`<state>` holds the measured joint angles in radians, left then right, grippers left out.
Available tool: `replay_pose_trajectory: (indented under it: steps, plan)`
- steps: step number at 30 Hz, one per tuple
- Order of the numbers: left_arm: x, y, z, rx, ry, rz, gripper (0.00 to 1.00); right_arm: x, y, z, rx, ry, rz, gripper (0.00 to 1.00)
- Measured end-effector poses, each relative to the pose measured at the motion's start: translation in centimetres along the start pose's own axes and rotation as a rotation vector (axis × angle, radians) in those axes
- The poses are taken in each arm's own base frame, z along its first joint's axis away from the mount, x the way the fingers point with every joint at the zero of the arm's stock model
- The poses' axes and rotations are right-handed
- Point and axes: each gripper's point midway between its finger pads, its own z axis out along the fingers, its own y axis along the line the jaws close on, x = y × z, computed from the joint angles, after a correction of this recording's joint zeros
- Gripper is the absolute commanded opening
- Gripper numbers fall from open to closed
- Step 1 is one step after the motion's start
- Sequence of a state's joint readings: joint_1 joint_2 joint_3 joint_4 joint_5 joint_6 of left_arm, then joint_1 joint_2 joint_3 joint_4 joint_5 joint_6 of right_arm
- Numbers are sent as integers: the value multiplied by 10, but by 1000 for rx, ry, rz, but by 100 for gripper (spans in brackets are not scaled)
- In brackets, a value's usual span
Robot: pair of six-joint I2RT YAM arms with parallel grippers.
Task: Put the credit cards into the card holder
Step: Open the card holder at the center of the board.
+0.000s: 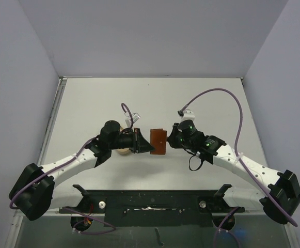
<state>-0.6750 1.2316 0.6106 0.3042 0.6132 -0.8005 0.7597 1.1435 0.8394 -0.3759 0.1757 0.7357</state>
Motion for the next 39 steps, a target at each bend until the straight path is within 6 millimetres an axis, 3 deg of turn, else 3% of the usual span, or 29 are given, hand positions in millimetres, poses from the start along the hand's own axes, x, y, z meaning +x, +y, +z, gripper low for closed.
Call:
replay_pose_trajectory:
  steps: [6, 12, 14, 19, 26, 32, 39]
  plan:
    - [5, 11, 6, -23, 20, -22, 0, 11, -17, 0, 49, 0, -8, 0]
    - [17, 41, 27, -76, 71, -98, 0, 22, -34, -11, 65, -24, 10, 0]
    - [19, 48, 35, -85, 85, -119, 4, 26, -41, -14, 75, -24, 22, 0]
    - [25, 56, 50, -85, 102, -153, 29, 33, -50, -19, 89, -25, 43, 0]
    - [36, 80, 60, -154, 113, -211, 40, 41, -62, -23, 105, -18, 57, 0]
    - [21, 91, 57, -271, 56, -148, 46, 36, -46, -36, -14, -63, 79, 0]
    - [-4, 70, 50, -299, -8, -41, 47, 36, -19, -29, -157, -63, 97, 0]
